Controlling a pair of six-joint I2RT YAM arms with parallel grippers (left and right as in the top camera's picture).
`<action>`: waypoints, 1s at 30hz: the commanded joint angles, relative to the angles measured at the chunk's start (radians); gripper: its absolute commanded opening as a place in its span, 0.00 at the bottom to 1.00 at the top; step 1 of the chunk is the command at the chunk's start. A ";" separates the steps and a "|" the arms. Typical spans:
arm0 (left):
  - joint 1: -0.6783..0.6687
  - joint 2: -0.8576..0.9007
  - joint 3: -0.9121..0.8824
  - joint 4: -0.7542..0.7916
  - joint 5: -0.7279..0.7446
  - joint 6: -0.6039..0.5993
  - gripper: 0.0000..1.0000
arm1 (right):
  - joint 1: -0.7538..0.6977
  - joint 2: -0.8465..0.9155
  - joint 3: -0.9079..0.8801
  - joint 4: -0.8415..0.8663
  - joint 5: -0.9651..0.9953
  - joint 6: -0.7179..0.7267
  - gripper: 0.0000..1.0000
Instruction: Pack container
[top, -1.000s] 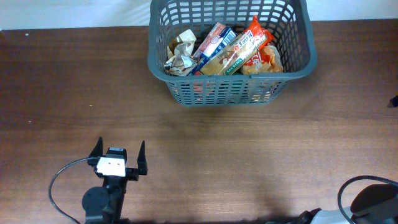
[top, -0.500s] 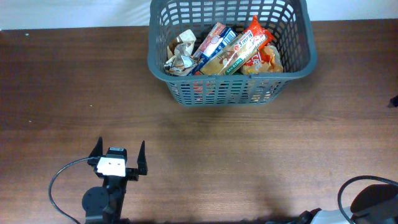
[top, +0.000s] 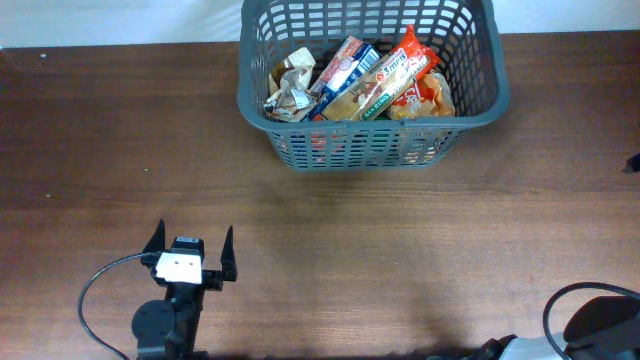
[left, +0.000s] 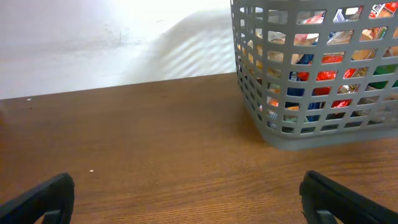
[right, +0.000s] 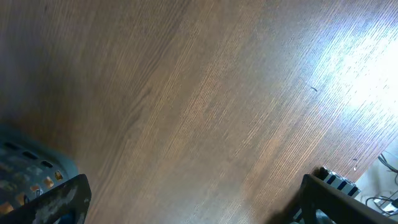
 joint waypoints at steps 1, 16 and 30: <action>0.004 -0.011 -0.014 0.006 0.011 0.013 0.99 | -0.005 -0.013 -0.003 0.001 0.001 0.011 0.99; 0.004 -0.011 -0.014 0.006 0.011 0.013 0.99 | -0.004 -0.027 -0.003 0.035 0.028 0.010 0.99; 0.004 -0.011 -0.014 0.006 0.011 0.013 0.99 | 0.178 -0.368 -0.003 0.447 0.029 0.011 0.99</action>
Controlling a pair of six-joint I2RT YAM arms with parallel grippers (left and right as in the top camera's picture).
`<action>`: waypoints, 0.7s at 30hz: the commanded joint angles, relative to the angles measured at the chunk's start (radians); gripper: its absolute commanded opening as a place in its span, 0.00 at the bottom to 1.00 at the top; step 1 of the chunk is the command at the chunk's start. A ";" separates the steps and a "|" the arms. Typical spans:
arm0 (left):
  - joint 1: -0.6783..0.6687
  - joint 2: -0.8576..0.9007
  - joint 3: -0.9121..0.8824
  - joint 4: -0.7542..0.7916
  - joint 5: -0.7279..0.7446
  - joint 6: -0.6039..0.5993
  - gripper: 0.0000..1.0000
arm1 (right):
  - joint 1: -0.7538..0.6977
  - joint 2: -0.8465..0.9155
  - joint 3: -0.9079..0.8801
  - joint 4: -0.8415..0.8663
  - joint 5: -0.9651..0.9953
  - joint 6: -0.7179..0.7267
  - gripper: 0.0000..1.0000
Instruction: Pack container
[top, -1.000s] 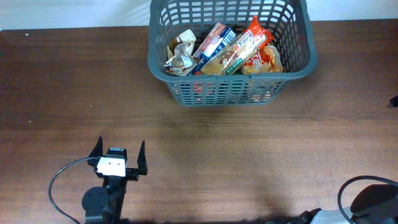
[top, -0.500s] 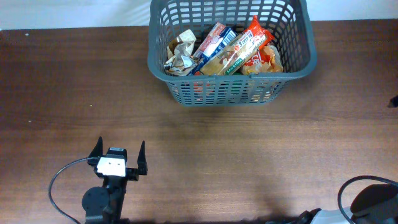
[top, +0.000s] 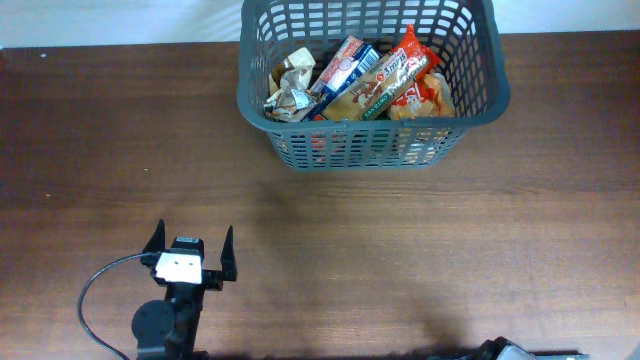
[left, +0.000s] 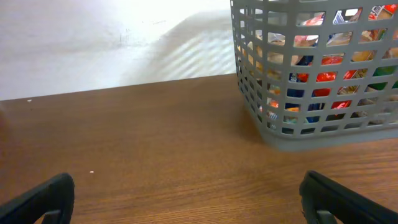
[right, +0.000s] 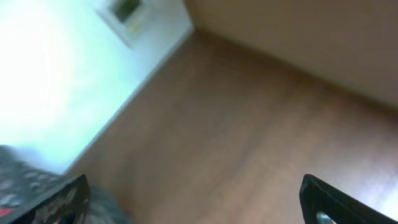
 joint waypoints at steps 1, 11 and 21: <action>0.004 -0.010 -0.014 0.003 0.011 0.013 0.99 | 0.076 -0.074 0.002 0.057 0.015 0.008 0.99; 0.004 -0.010 -0.014 0.003 0.011 0.013 0.99 | 0.229 -0.308 -0.157 0.296 0.036 0.008 0.99; 0.004 -0.010 -0.014 0.003 0.011 0.013 0.99 | 0.314 -0.724 -0.871 1.059 0.043 0.003 0.99</action>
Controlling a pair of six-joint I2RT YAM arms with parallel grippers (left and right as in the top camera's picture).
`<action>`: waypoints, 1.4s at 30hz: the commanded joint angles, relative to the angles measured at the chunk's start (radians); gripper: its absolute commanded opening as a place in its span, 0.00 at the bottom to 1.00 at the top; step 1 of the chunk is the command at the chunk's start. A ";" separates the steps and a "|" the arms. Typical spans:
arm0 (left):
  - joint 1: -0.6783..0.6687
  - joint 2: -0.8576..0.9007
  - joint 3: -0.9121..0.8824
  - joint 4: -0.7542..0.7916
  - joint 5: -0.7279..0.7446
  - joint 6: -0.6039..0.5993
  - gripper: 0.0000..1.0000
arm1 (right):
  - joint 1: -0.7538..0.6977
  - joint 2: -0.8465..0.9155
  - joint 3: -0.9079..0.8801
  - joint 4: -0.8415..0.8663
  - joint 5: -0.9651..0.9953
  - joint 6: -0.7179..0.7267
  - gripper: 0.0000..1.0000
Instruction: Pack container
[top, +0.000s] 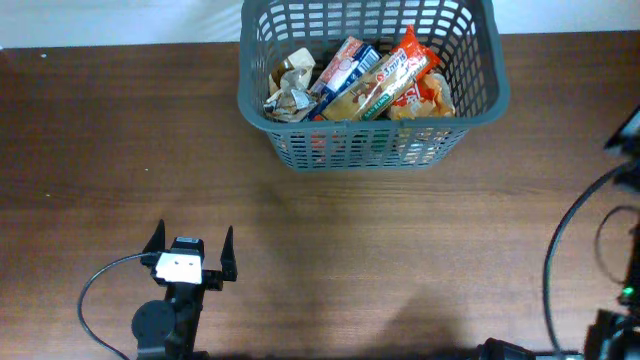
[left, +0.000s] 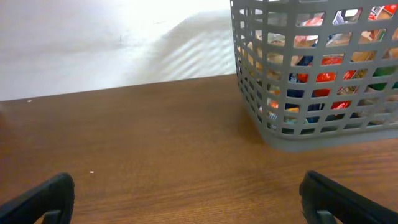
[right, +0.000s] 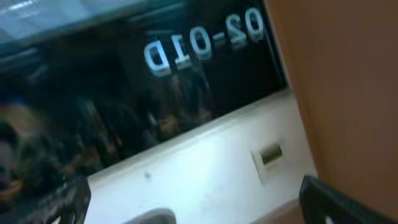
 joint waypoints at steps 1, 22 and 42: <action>0.004 -0.010 -0.013 0.002 0.011 0.013 0.99 | 0.031 -0.100 -0.181 0.156 0.012 0.001 0.99; 0.004 -0.010 -0.013 0.002 0.011 0.013 0.99 | 0.084 -0.480 -0.676 0.379 0.016 -0.105 0.99; 0.004 -0.010 -0.013 0.002 0.011 0.013 0.99 | 0.272 -0.565 -0.892 0.492 0.007 -0.369 0.99</action>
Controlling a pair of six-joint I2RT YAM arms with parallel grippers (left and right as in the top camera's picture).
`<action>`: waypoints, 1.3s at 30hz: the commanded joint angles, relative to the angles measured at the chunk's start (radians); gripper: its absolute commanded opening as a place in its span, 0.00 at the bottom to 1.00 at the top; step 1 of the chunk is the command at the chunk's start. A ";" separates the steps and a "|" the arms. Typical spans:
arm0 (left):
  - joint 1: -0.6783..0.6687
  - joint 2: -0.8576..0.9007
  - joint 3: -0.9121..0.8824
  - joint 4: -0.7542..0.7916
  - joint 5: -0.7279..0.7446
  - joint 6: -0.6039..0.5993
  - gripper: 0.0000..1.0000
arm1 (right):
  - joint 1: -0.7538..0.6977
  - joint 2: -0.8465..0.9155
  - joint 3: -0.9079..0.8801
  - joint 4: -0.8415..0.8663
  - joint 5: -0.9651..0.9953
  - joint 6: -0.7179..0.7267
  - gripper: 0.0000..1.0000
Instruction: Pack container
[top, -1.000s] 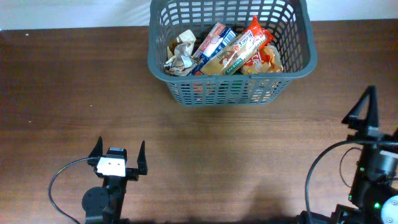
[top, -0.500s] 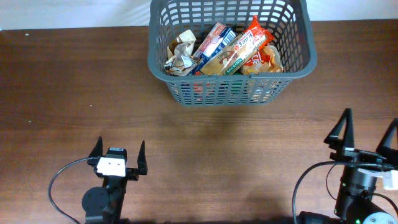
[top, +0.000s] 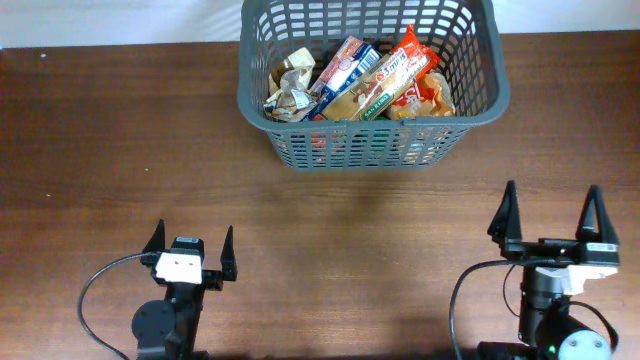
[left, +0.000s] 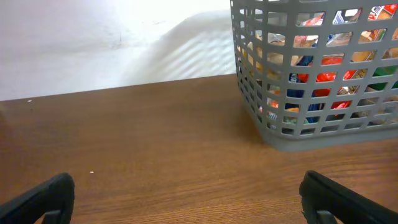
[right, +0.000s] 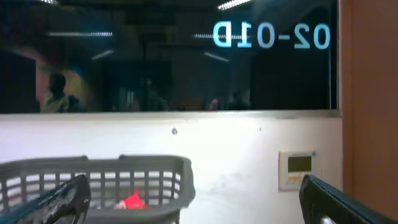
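A grey plastic basket (top: 262, 105) stands at the back middle of the brown table, and holds several snack packets (top: 371, 82). It shows too in the left wrist view (left: 249, 87) and the right wrist view (right: 99, 168). My left gripper (top: 190, 252) rests open at the front left, nothing between its fingers. At the front right my right gripper (top: 551, 215) stands open and empty, pointing toward the basket.
The brown wooden table (top: 330, 230) runs across the whole view. A white wall (left: 93, 43) rises behind it, with a dark window and a small wall panel (right: 298, 169) seen by the right wrist camera.
My right arm, then mostly out of the overhead view at the right edge, now stands at the front right with its gripper open and level. The left arm and basket are unchanged.
At first my right wrist camera looked down on the table beside the basket, open. Then it tilted up toward the wall, then the window. Now the right gripper stands at the front right facing the basket. The left gripper stayed open at the front left throughout.
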 joint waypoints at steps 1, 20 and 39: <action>0.004 -0.010 -0.013 0.002 0.011 0.013 0.99 | 0.011 -0.053 -0.051 0.008 0.000 -0.006 0.99; 0.004 -0.010 -0.013 0.002 0.011 0.013 0.99 | 0.068 -0.155 -0.235 0.024 -0.056 -0.006 0.99; 0.004 -0.010 -0.013 0.002 0.011 0.013 0.99 | 0.082 -0.155 -0.235 -0.399 -0.056 -0.006 0.99</action>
